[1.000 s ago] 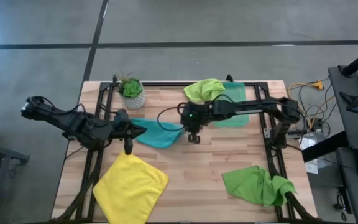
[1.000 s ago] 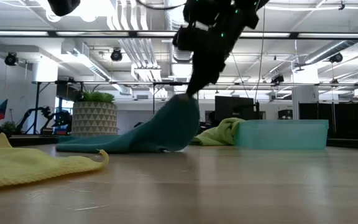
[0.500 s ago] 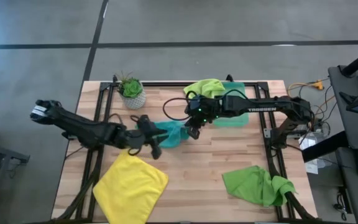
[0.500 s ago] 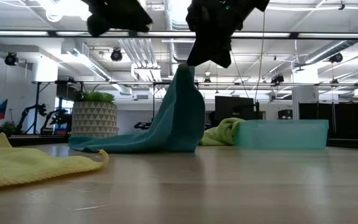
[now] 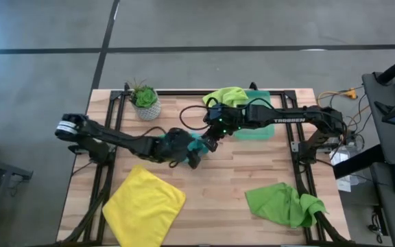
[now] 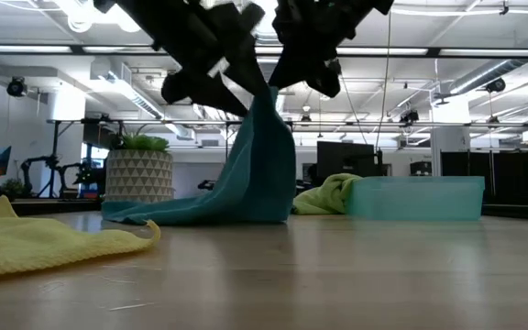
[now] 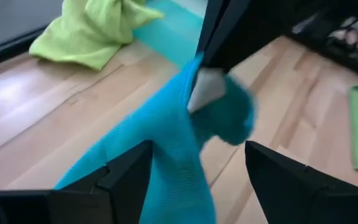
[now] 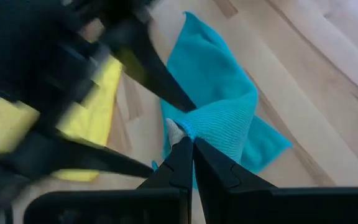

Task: Fold microfiber towels
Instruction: Fold the blue towel

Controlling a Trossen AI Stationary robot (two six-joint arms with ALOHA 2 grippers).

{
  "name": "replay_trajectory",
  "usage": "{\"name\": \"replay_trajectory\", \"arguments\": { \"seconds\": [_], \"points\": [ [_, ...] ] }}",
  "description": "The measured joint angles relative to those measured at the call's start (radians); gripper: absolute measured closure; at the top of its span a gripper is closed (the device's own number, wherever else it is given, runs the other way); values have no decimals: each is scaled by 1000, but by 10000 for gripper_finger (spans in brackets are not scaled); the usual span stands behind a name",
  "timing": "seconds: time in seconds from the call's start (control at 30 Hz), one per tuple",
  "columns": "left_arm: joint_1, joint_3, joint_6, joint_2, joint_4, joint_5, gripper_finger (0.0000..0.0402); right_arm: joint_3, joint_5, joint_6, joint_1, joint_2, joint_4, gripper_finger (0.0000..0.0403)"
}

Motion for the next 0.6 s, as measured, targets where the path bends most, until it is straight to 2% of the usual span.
{"name": "replay_trajectory", "arguments": {
  "seconds": [0.07, 0.27, 0.47, 0.6],
  "points": [
    [12, 33, -48, 38, -49, -4, 160, 14, 0, -1, 0, 0, 0, 394],
    [23, 121, -253, 86, -423, -102, 169, 59, 0, -39, 0, -1, -41, 394],
    [20, 124, -282, 44, -499, -130, 212, 82, -1, -66, 0, -1, -53, 394],
    [15, 122, -372, 5, -632, -129, 241, 99, 0, -83, 0, -1, -83, 394]
  ]
}}
